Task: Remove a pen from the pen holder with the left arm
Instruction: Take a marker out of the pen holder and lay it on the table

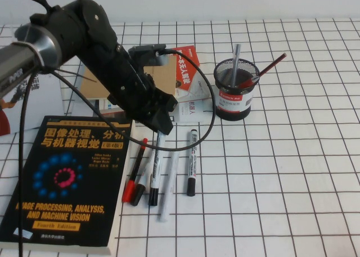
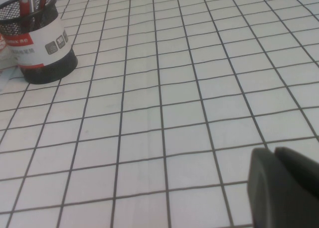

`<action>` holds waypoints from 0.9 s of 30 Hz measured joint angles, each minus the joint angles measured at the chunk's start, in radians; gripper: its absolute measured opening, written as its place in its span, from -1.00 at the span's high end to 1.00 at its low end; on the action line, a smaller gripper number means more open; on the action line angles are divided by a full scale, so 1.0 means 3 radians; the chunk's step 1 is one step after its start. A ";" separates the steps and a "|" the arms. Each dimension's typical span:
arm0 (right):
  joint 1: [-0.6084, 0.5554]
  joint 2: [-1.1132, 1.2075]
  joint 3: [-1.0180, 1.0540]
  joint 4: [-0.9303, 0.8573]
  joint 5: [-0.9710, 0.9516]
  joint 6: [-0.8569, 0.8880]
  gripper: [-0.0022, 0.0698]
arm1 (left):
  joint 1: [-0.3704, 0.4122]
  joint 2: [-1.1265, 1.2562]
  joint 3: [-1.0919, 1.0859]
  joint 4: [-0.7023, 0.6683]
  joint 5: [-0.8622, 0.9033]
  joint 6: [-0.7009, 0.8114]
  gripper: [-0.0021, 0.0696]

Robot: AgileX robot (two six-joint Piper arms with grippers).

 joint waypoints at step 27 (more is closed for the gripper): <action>0.0000 0.0000 0.0000 0.0000 0.0000 0.0000 0.98 | 0.0000 0.0361 0.0000 -0.0062 -0.0363 -0.0212 0.26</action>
